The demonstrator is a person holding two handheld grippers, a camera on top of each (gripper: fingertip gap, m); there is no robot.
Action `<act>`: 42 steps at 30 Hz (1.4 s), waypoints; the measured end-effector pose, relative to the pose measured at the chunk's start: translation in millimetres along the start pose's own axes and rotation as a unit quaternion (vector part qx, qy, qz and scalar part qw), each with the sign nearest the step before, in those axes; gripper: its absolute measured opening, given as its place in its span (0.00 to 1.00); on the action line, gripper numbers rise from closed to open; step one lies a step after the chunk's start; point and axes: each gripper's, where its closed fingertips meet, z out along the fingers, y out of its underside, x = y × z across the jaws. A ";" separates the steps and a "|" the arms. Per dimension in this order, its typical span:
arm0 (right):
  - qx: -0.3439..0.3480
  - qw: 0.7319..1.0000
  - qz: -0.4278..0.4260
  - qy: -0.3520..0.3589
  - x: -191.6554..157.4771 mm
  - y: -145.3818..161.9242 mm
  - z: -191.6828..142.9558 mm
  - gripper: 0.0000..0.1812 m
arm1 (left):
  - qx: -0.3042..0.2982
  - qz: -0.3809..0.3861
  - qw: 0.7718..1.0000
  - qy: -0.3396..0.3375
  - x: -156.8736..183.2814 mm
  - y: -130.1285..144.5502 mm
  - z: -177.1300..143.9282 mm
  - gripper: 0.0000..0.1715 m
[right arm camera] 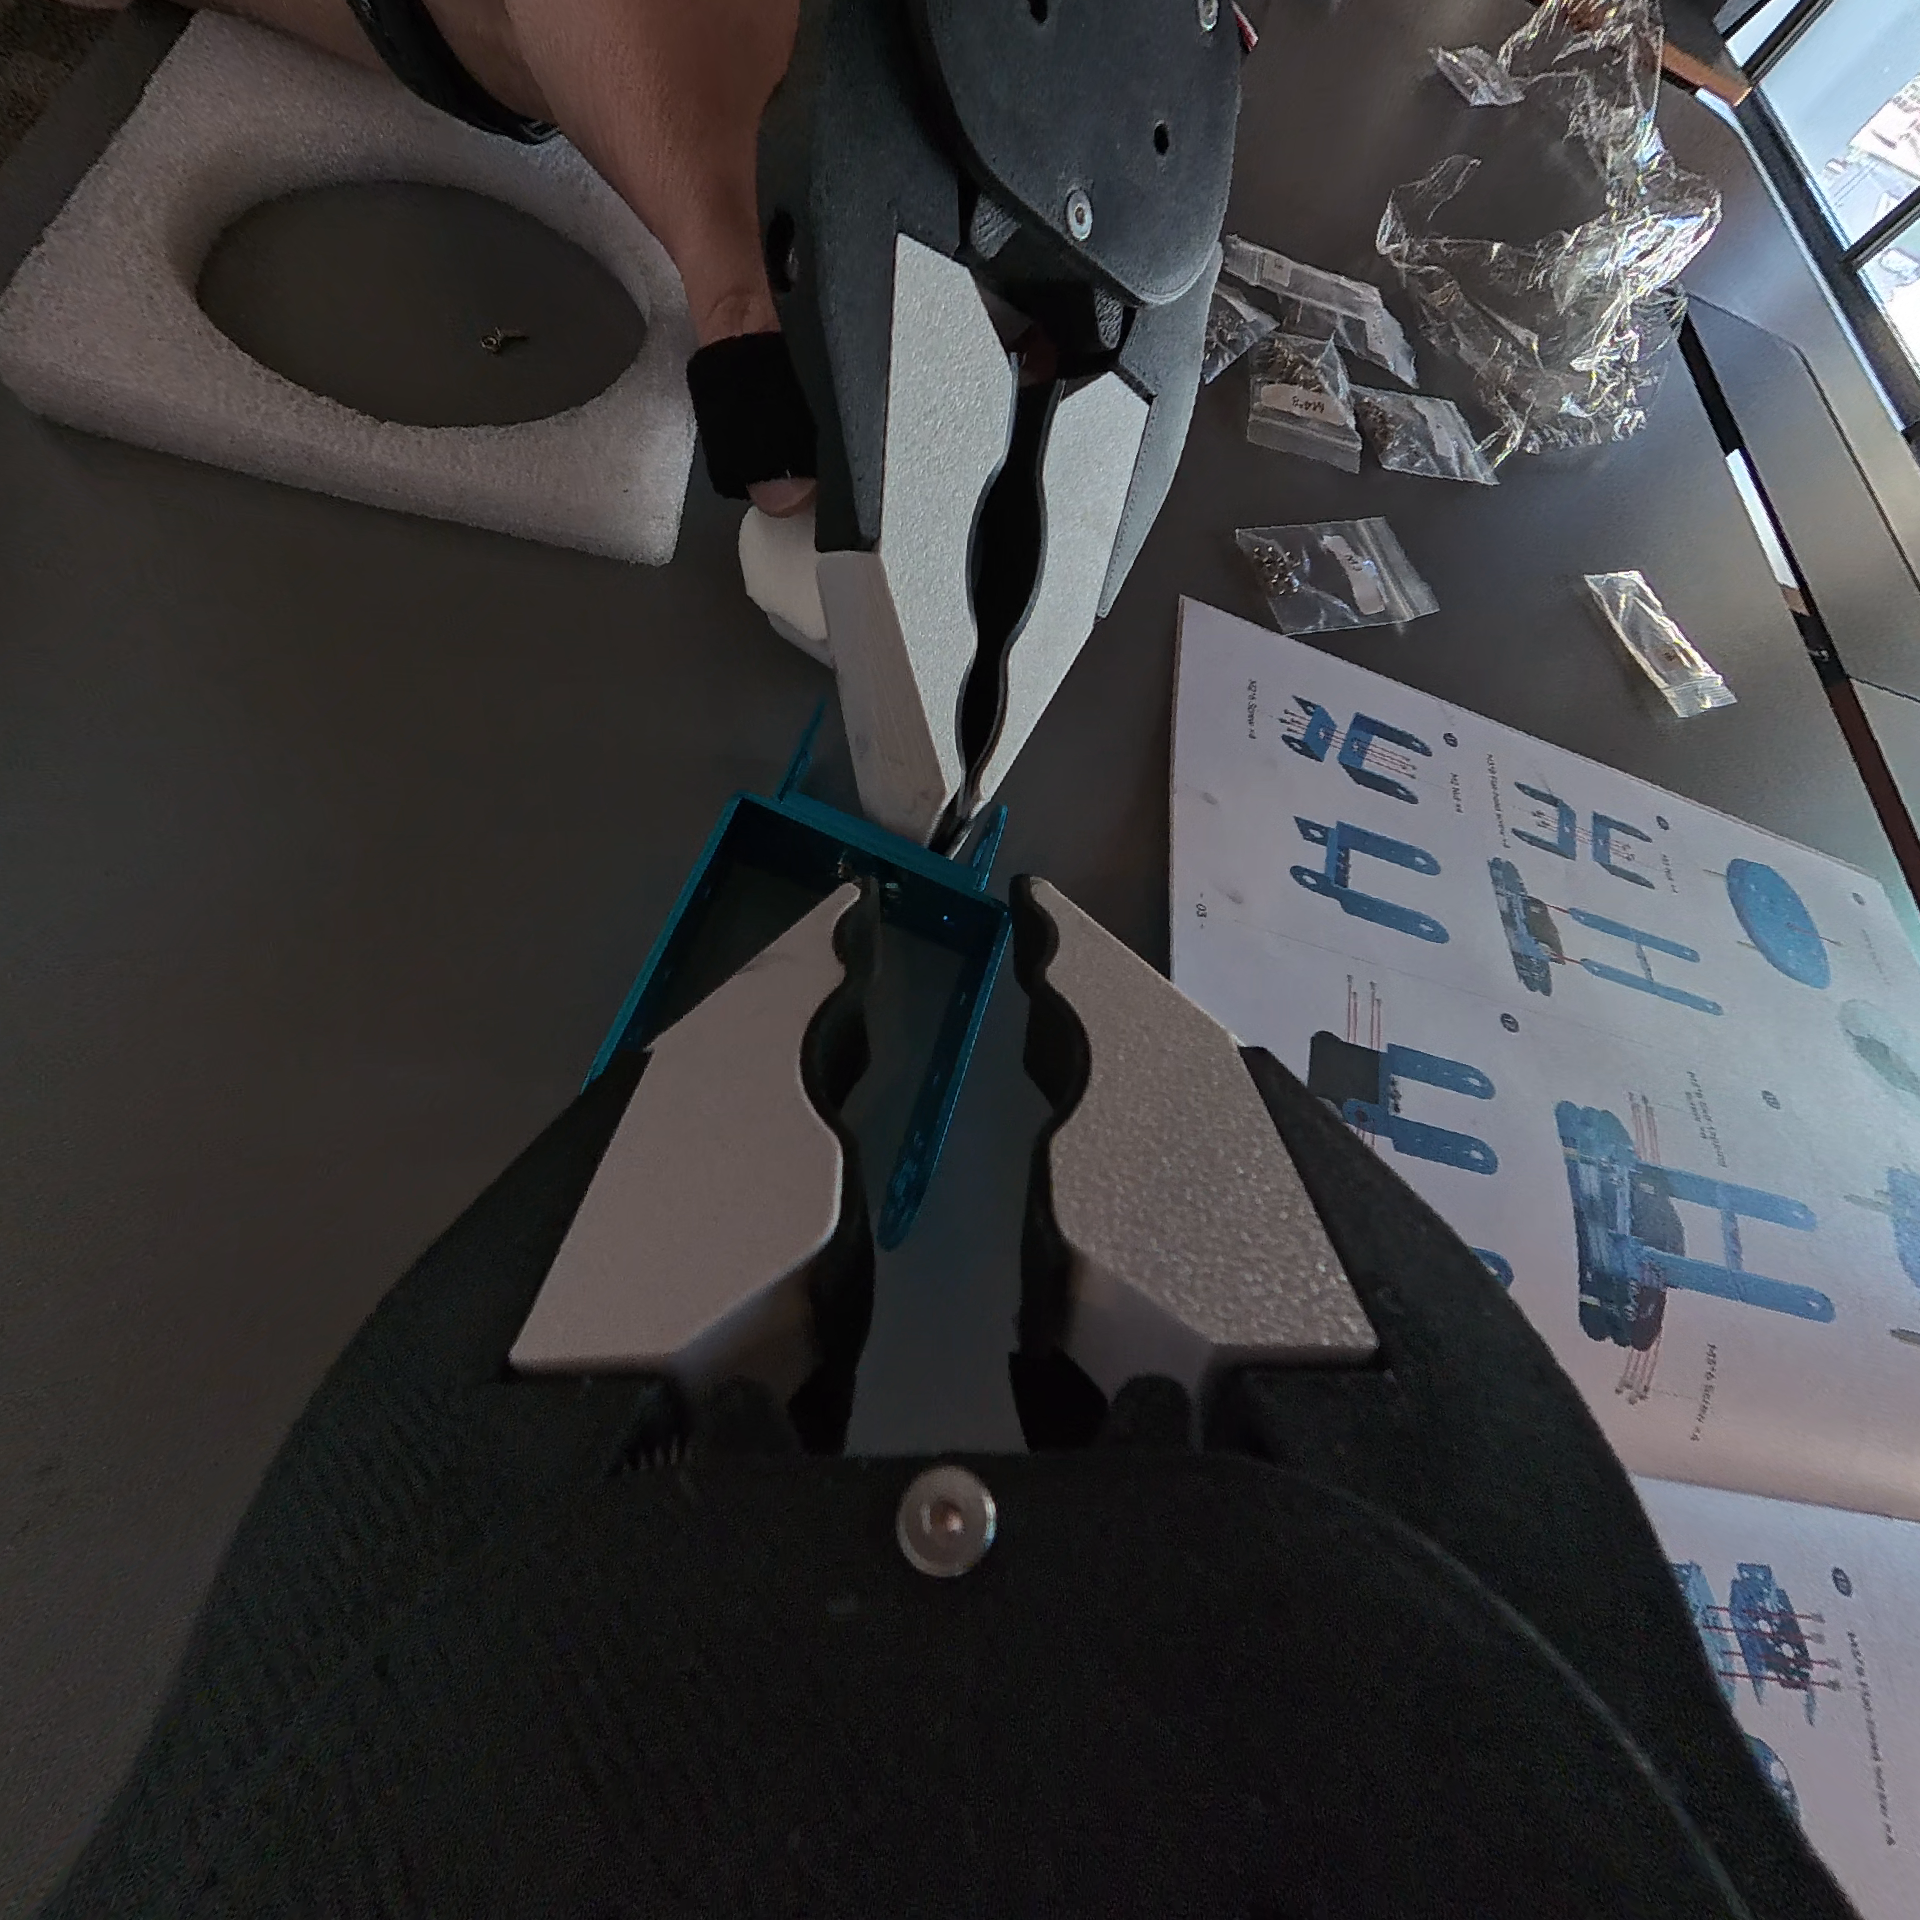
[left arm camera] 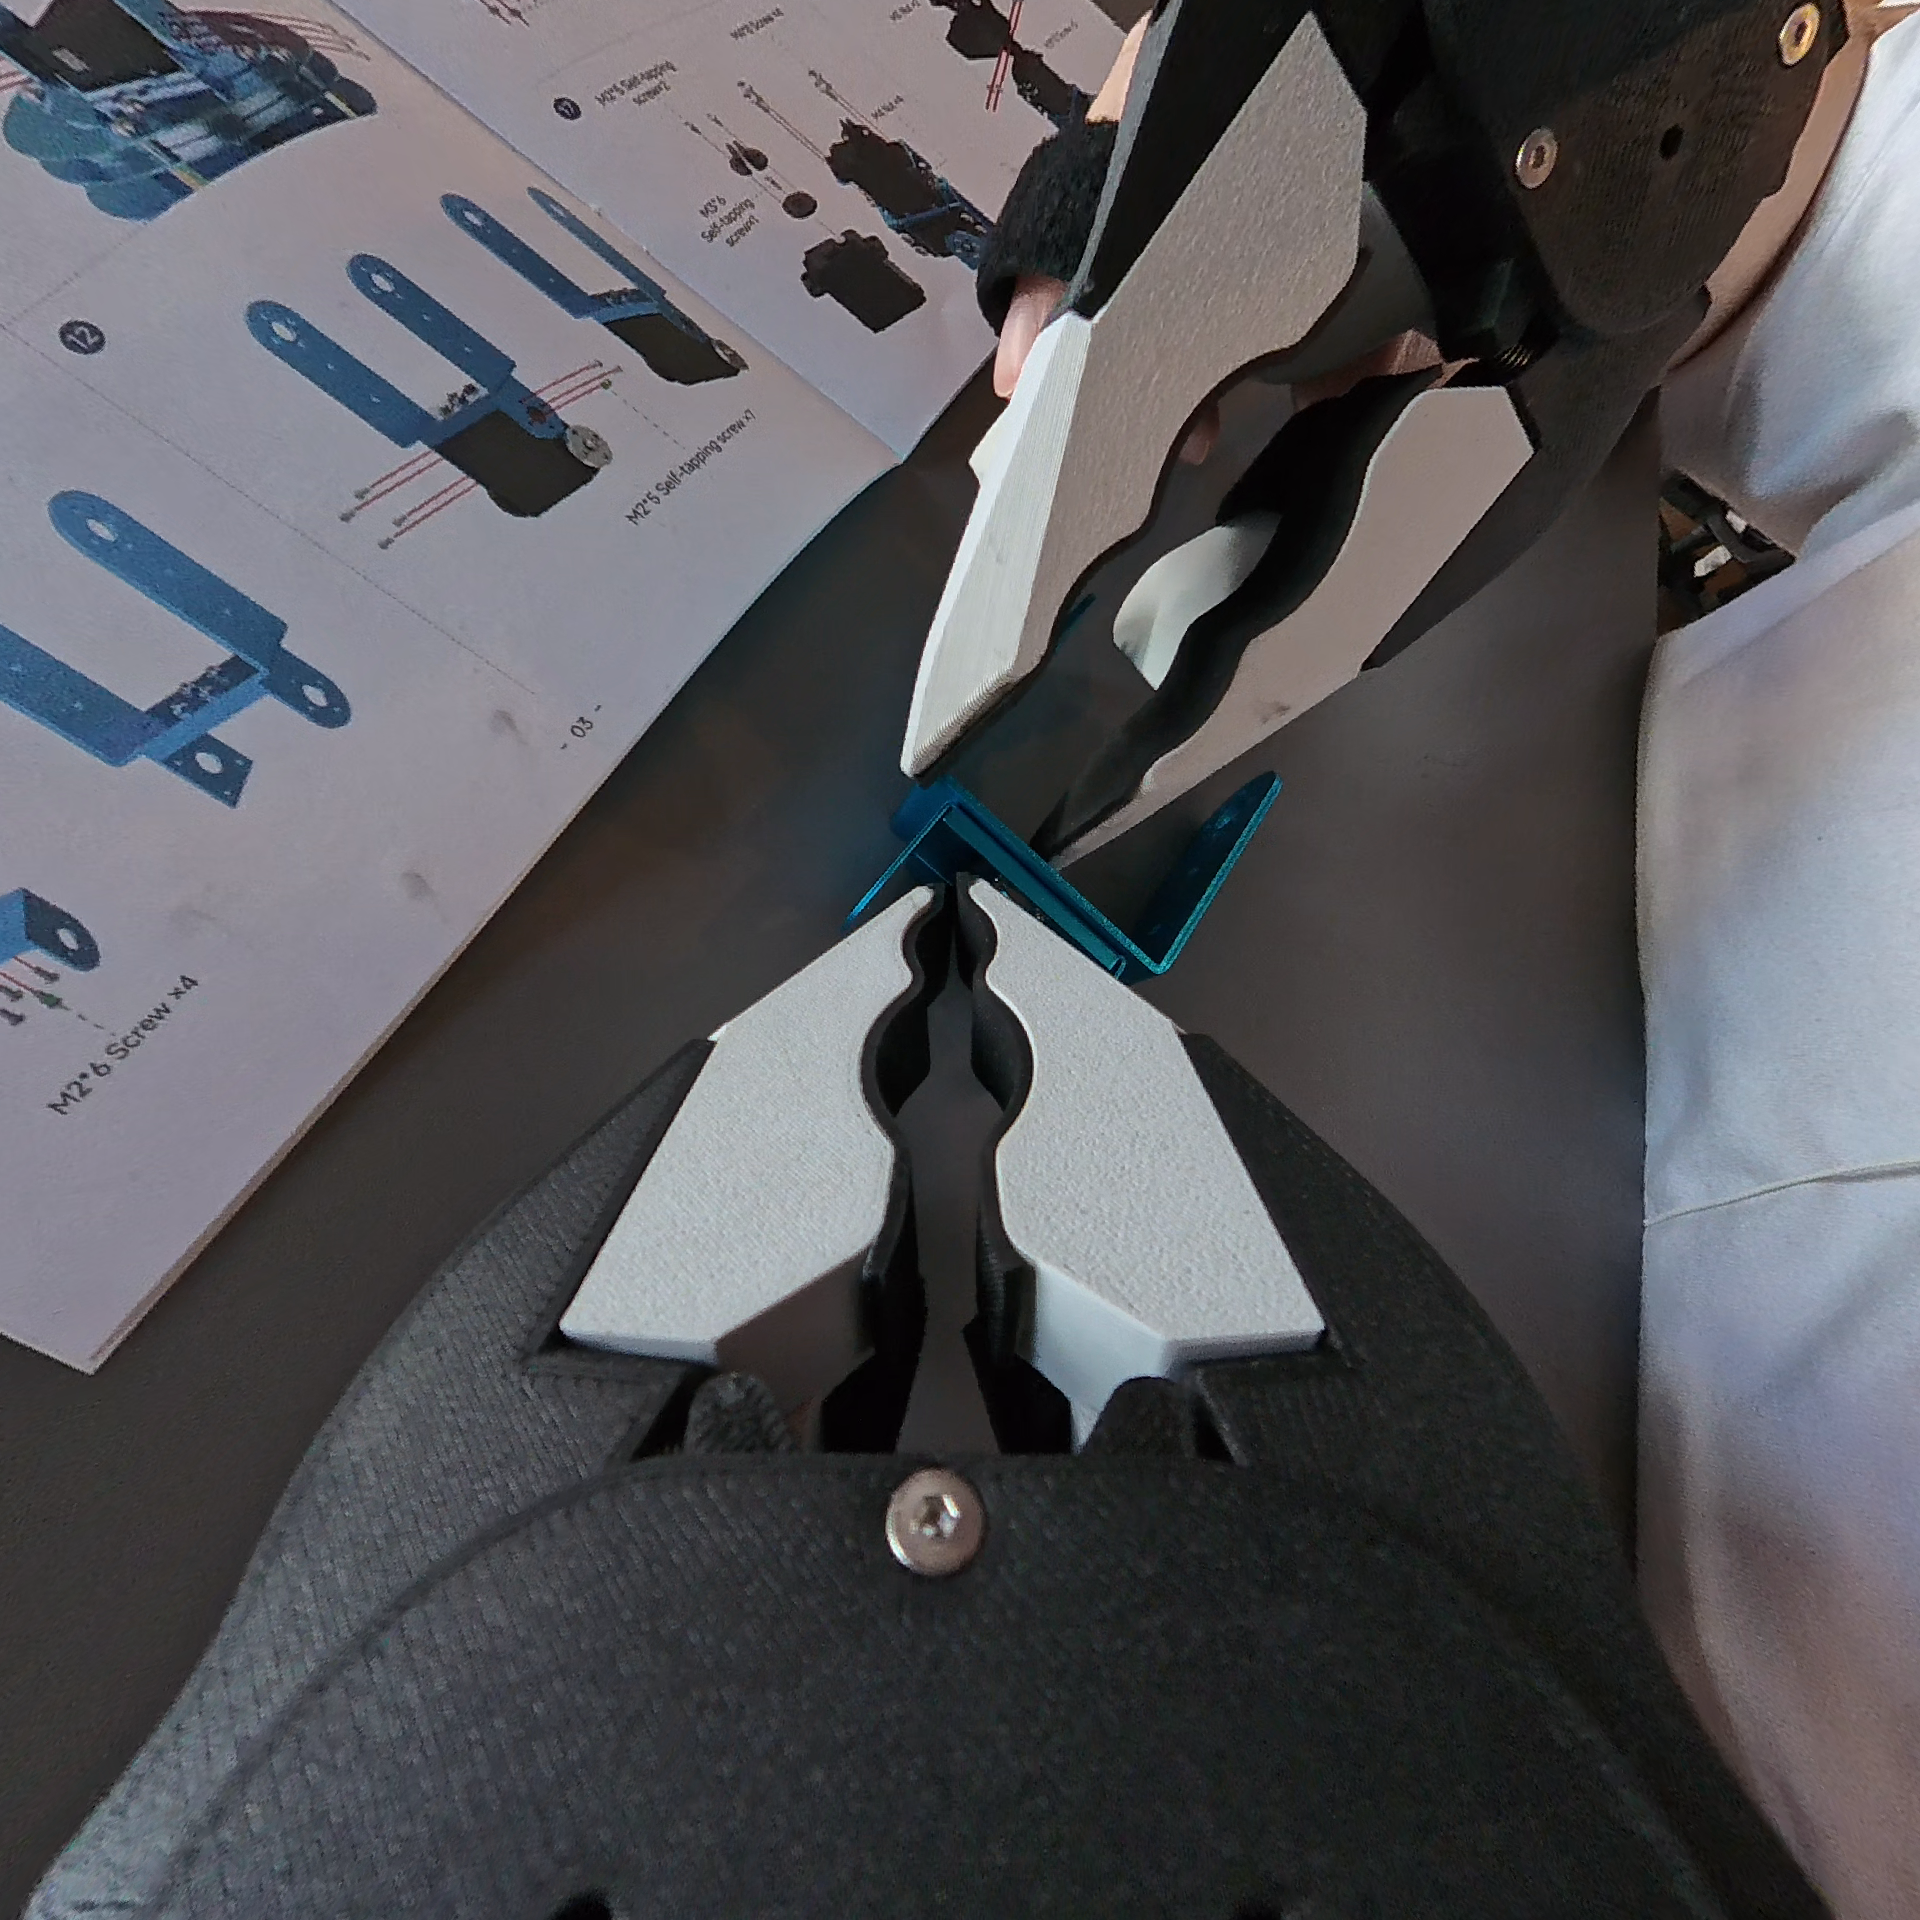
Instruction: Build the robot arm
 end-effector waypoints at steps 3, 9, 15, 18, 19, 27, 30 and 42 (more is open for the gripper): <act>0.003 1.000 0.000 -0.001 0.1 -1.1 -0.6 0.13 | 0.000 0.000 1.000 0.000 0.0 0.0 0.0 0.00; 0.004 1.000 0.003 0.002 2.5 -1.2 -1.4 0.10 | -0.001 0.001 1.000 0.000 0.1 0.1 0.1 0.00; 0.010 1.000 0.004 0.000 3.8 -2.8 -3.7 0.09 | -0.001 0.001 1.000 0.000 0.2 0.1 0.1 0.00; 0.015 1.000 0.009 -0.010 2.3 -4.5 -4.7 0.10 | -0.001 0.001 1.000 0.001 0.2 0.1 0.1 0.00; 0.012 1.000 0.008 -0.010 2.2 -3.8 -4.1 0.11 | -0.001 0.001 1.000 0.000 0.2 0.1 0.1 0.00; -0.009 1.000 -0.021 0.005 0.6 -1.2 -0.8 0.15 | 0.000 0.000 1.000 0.001 0.2 0.0 0.3 0.00; -0.012 1.000 -0.023 0.006 -0.4 -1.3 -0.2 0.15 | -0.001 0.001 1.000 0.001 0.4 0.1 0.3 0.00; -0.014 1.000 -0.019 0.002 -0.6 1.0 0.7 0.12 | -0.001 0.002 1.000 0.002 1.0 0.2 0.6 0.00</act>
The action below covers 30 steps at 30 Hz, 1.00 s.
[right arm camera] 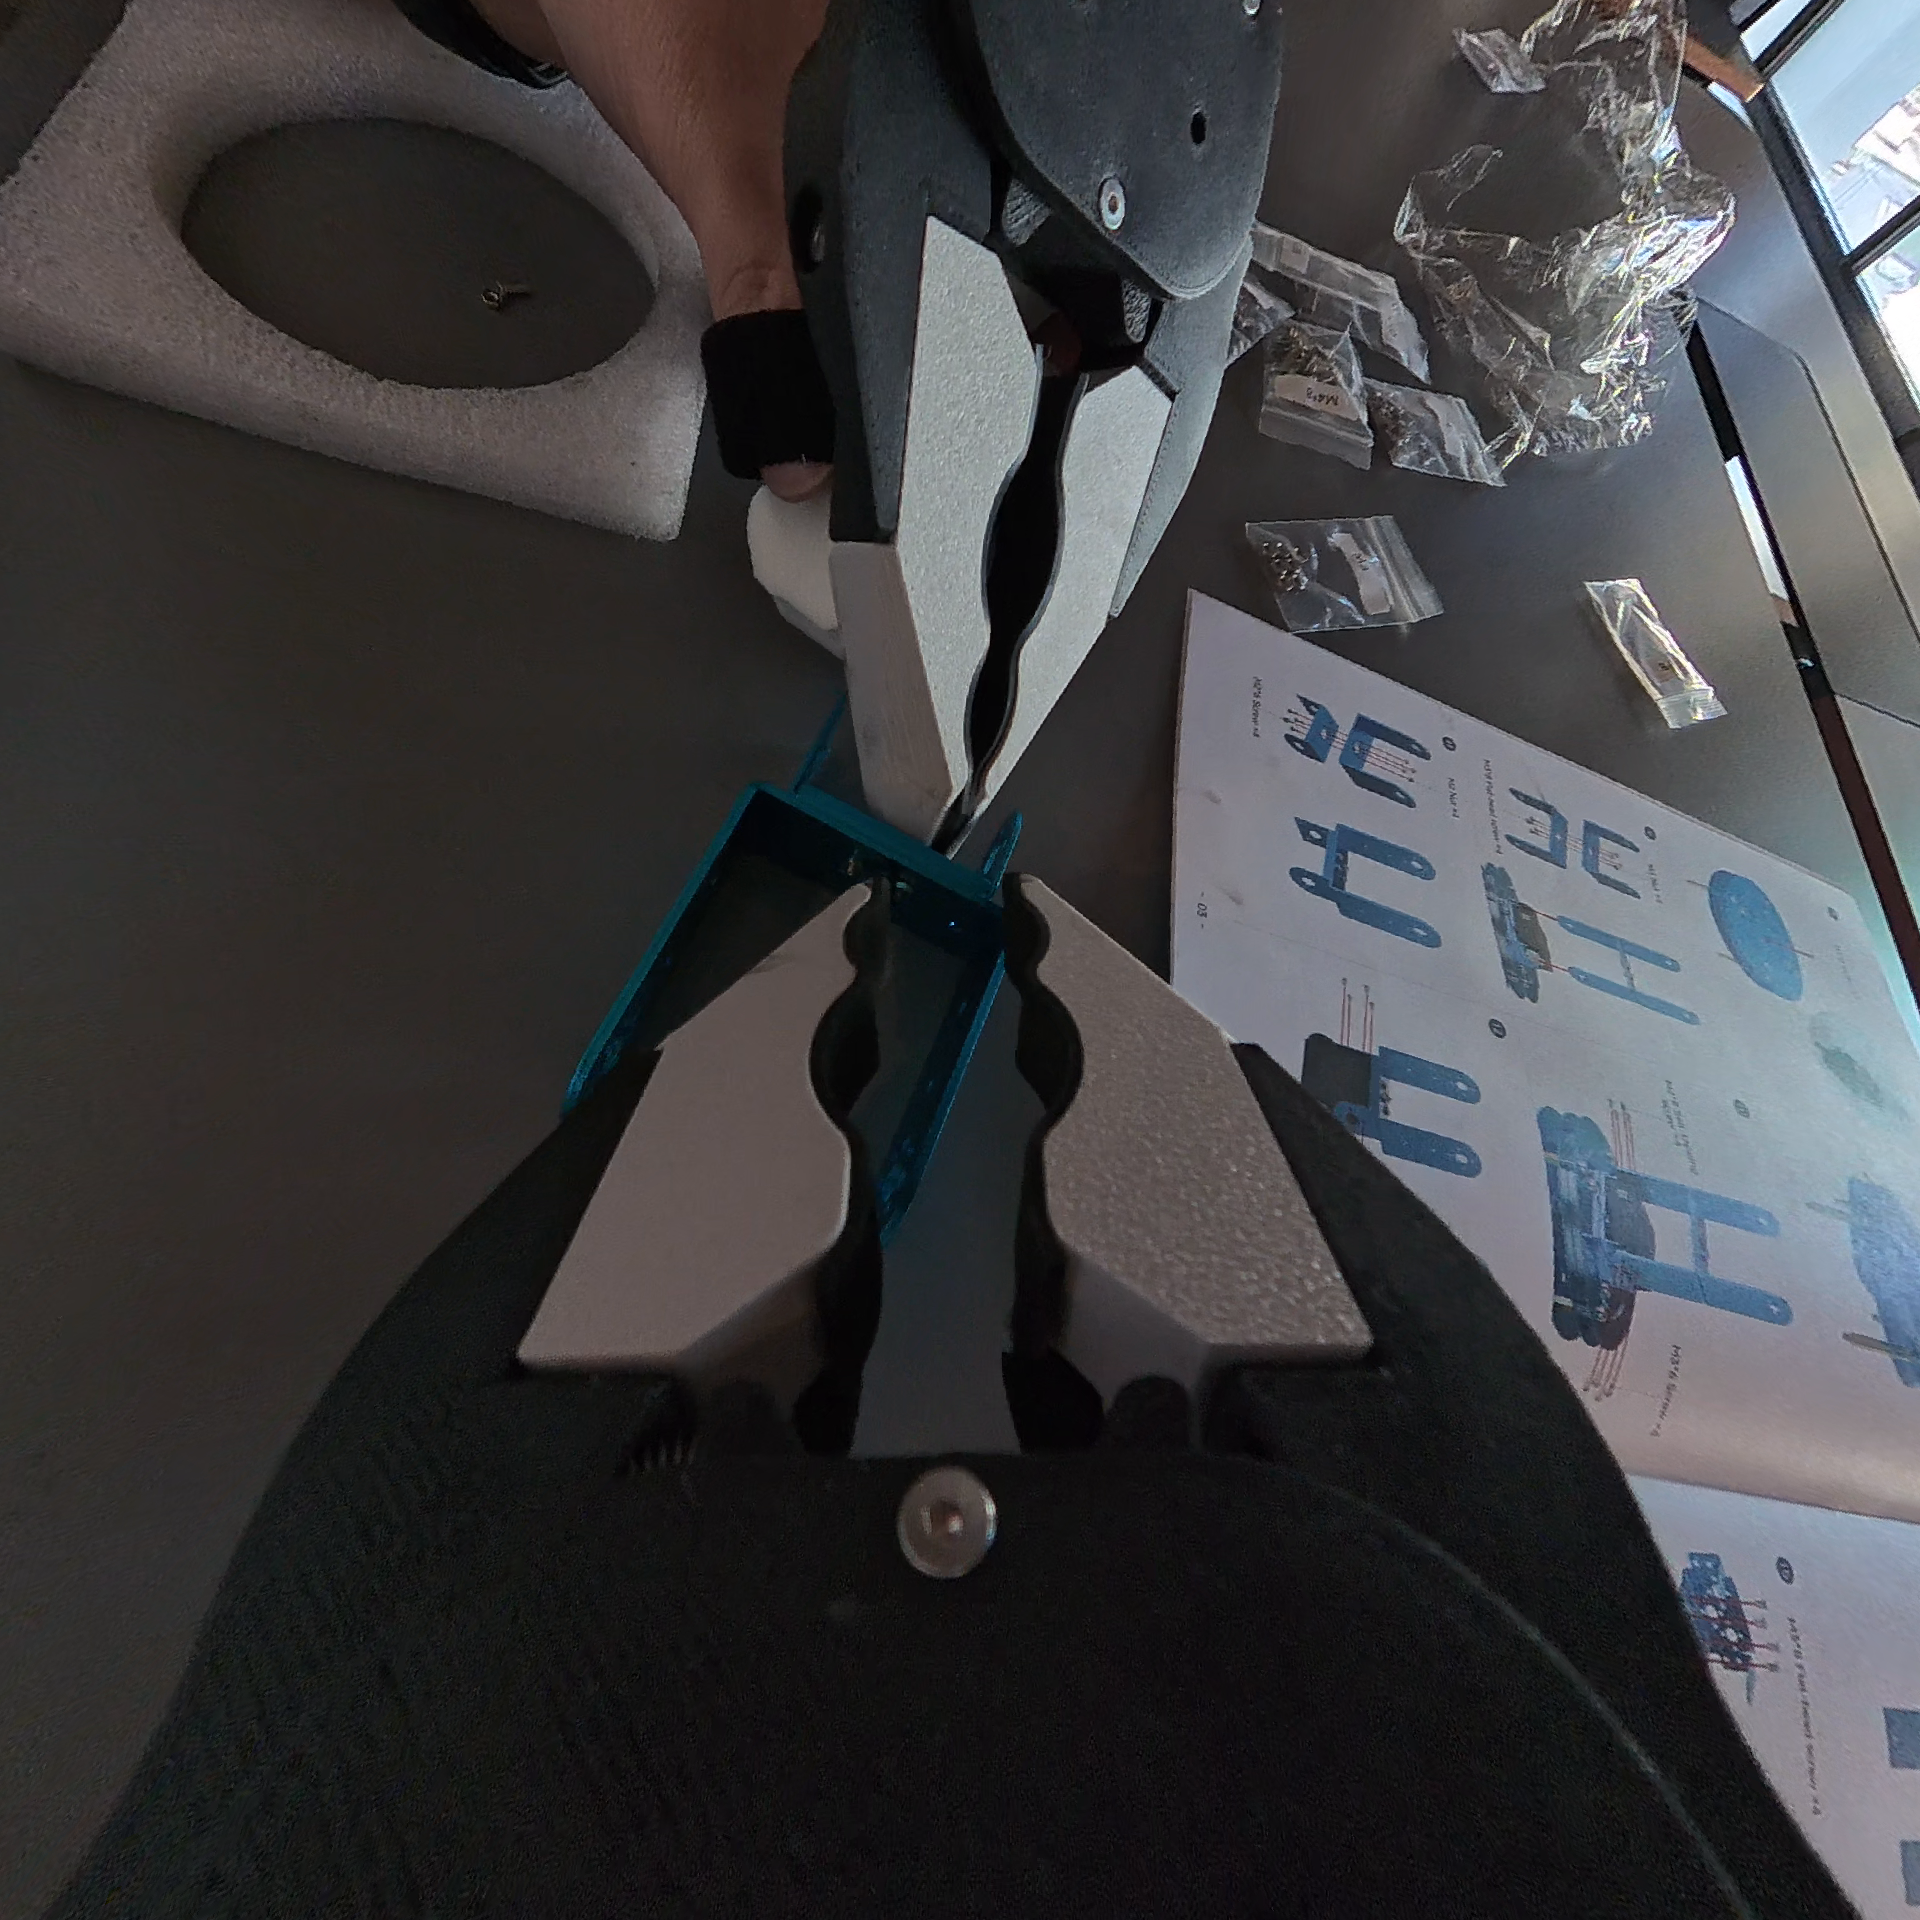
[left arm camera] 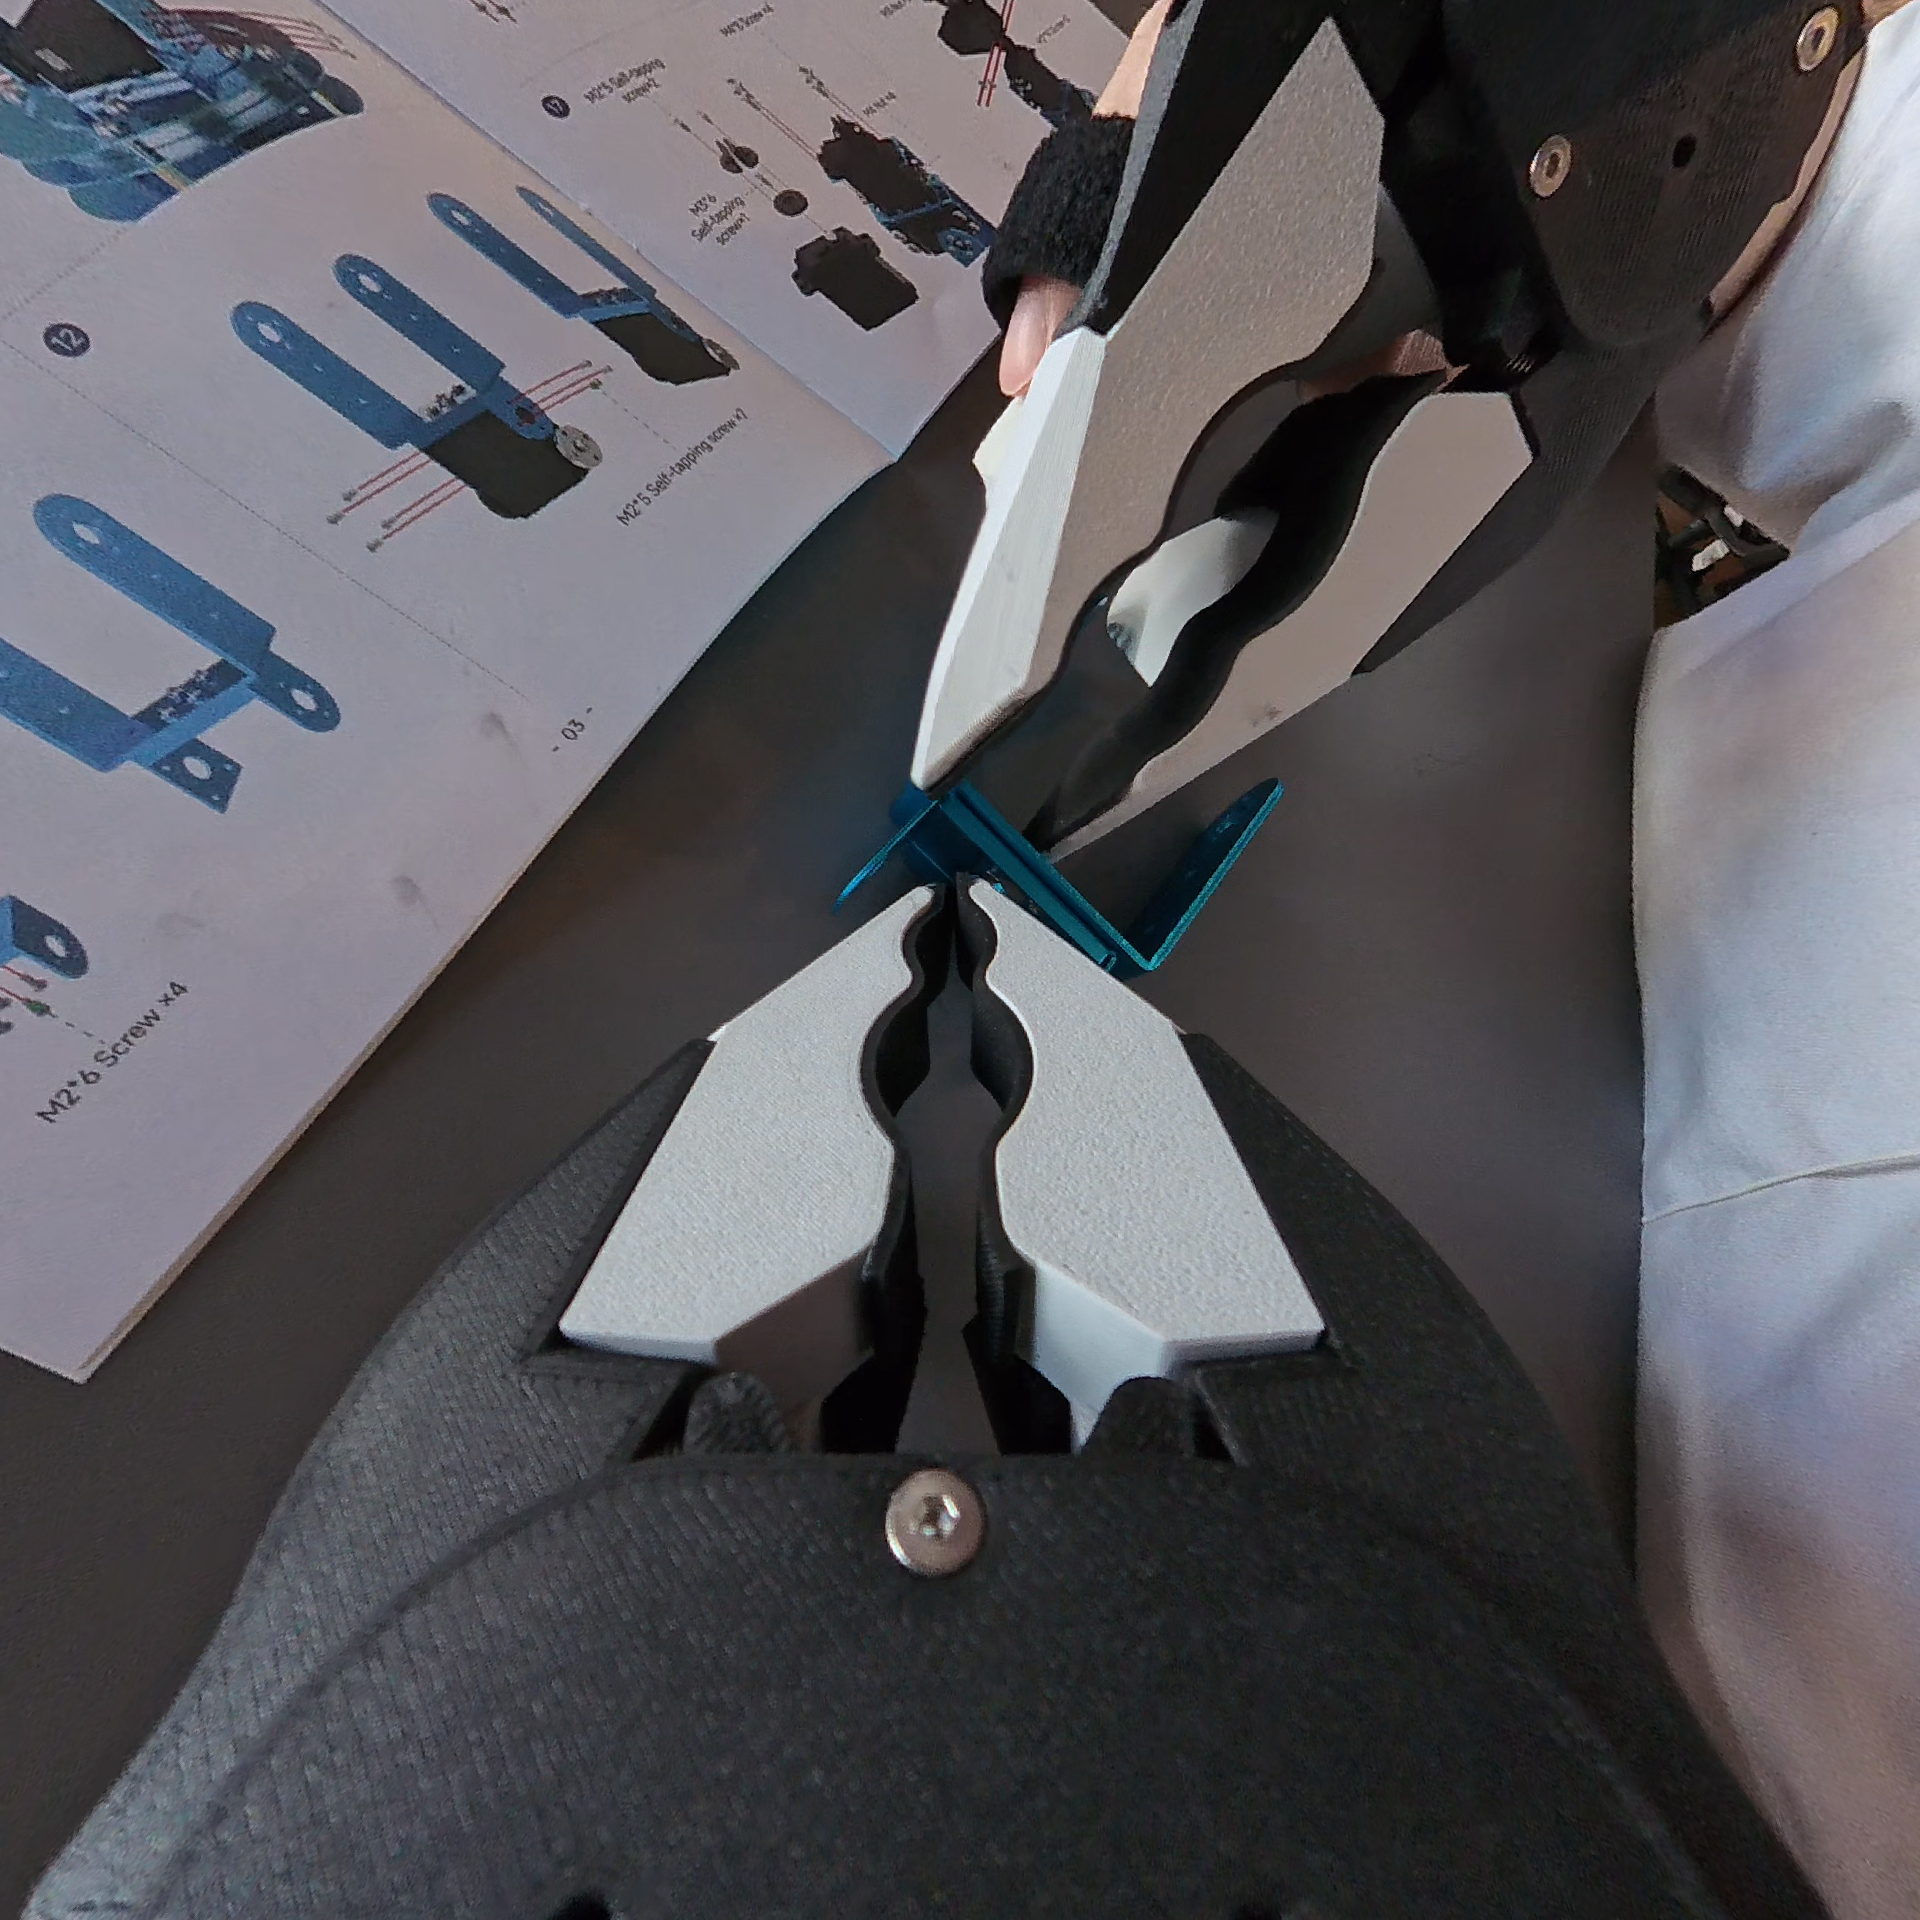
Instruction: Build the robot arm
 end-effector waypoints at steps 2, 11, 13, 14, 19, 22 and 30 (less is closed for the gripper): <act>0.001 1.000 -0.004 0.000 0.0 -0.6 -0.7 0.11 | 0.000 0.000 1.000 0.000 0.0 0.0 0.0 0.00; 0.010 1.000 0.011 0.000 3.5 -3.3 -4.5 0.09 | -0.001 0.001 1.000 0.000 0.5 0.1 0.4 0.00; 0.008 1.000 0.014 0.004 5.8 -2.8 -5.4 0.08 | 0.000 0.001 1.000 0.001 0.8 0.0 0.4 0.00; 0.008 1.000 0.011 0.007 7.2 -2.5 -6.1 0.08 | 0.000 0.001 1.000 0.001 0.7 0.0 0.4 0.00; 0.006 1.000 0.014 0.007 10.6 -2.7 -9.9 0.08 | 0.000 0.001 1.000 0.001 0.8 0.0 0.4 0.00; 0.009 1.000 0.020 0.005 16.3 -4.9 -17.5 0.08 | 0.003 -0.004 1.000 0.000 0.1 -0.6 -0.4 0.00; -0.011 0.990 0.103 -0.100 4.0 10.5 -39.8 0.14 | 0.015 -0.036 0.999 0.000 -5.7 -3.6 -11.1 0.05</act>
